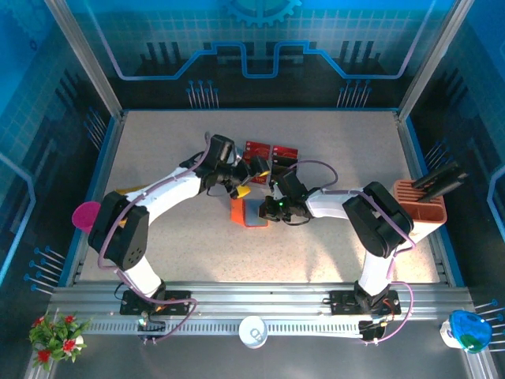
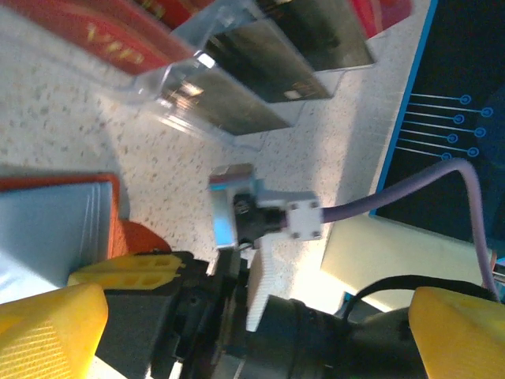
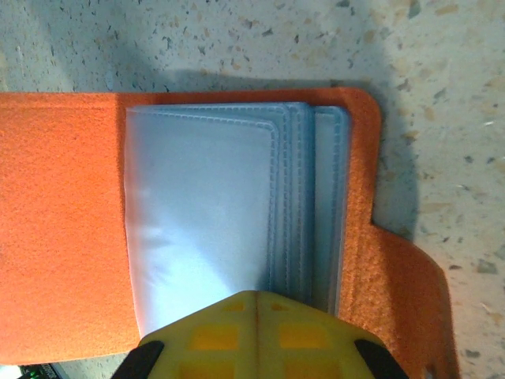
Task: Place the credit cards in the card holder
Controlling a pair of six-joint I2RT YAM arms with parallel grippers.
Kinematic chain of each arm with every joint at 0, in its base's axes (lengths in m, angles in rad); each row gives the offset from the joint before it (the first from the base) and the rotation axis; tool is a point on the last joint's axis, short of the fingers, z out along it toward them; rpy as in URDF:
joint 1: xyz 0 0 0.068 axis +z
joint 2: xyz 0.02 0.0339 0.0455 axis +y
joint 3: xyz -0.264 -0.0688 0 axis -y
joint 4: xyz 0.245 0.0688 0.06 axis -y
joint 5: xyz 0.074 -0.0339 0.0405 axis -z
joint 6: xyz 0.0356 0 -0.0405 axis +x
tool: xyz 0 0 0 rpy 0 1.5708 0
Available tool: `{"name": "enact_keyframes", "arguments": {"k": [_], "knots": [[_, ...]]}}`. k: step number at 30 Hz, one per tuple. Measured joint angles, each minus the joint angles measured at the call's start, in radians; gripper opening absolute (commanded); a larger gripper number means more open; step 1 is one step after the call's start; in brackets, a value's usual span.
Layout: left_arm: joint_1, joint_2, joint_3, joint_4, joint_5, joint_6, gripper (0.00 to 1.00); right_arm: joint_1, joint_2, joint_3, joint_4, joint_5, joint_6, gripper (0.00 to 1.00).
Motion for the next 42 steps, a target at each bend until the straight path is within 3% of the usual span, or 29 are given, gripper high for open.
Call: {"name": "enact_keyframes", "arguments": {"k": [4, 11, 30, 42], "knots": [[0.003, 0.0, -0.08, 0.069, 0.018, -0.066, 0.99, 0.0, 0.001, -0.003, 0.007, 0.0, 0.007, 0.0], [0.046, 0.0, -0.144, 0.073, 0.025, -0.045, 0.99, 0.0, 0.001, -0.018, 0.037, -0.003, 0.021, 0.0], [0.059, 0.097, -0.138, -0.087, -0.034, 0.365, 0.99, 0.013, -0.005, -0.048, 0.098, 0.0, 0.063, 0.0], [-0.006, 0.081, -0.127, -0.141, -0.185, 0.538, 0.99, 0.016, -0.075, 0.0, -0.071, 0.044, 0.023, 0.0]]}}
